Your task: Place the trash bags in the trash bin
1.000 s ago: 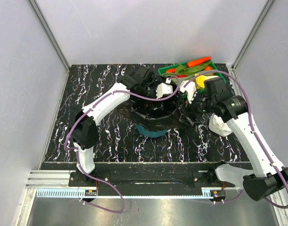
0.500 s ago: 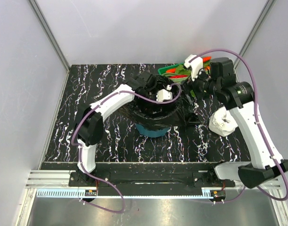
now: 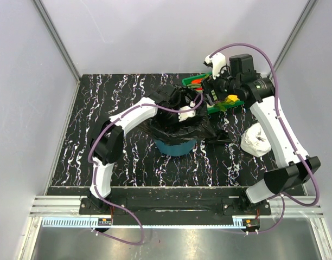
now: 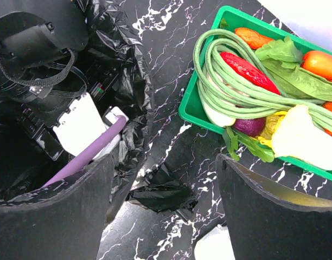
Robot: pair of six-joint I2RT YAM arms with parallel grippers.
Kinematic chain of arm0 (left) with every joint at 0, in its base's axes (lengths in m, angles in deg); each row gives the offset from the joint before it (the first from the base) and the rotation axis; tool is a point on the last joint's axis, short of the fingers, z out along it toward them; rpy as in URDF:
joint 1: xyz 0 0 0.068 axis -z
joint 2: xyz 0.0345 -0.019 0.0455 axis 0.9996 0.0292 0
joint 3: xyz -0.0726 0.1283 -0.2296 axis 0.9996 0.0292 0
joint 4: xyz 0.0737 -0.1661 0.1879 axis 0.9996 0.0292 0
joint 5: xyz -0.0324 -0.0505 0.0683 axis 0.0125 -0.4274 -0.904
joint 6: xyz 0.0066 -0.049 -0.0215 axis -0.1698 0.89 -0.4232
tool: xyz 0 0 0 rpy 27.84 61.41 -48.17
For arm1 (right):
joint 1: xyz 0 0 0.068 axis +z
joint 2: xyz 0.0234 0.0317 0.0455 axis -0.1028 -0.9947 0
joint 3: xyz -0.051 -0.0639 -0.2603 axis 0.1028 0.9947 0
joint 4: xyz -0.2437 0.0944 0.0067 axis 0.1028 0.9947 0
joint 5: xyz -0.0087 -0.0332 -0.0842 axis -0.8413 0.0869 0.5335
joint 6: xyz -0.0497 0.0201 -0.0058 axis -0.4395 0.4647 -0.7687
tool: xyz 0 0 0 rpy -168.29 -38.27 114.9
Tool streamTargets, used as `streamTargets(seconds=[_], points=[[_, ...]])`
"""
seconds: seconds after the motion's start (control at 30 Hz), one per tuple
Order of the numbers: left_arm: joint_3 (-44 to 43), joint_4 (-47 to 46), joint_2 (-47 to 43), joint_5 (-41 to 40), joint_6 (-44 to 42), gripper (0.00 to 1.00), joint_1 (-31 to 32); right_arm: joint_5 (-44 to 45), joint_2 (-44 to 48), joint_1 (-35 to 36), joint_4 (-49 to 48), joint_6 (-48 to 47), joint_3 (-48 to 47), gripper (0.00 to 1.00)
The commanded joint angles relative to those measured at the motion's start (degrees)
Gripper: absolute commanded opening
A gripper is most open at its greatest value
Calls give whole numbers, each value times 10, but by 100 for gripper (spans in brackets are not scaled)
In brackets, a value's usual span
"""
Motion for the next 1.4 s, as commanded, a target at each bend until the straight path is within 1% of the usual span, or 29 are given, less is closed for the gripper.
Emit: streamTargets(seconds=[0.0,0.33,0.63,0.77,1.23,1.37], points=[[-11,-17,11,-24,-22,99,18,-16,-16,4,-49,18,-23,81],[1,-16,21,-43,-22,99,25,-16,-13,4,-51,16,-11,81],[2,-10,41,-85,-20,99,41,-13,-13,4,-51,10,0,81],[7,-4,43,-90,-20,99,42,-12,-10,4,-51,8,6,81],[5,-8,16,-90,-8,99,43,-12,-18,4,-50,14,7,81],[2,-8,4,-88,-5,99,43,-33,-30,4,-27,23,0,81]])
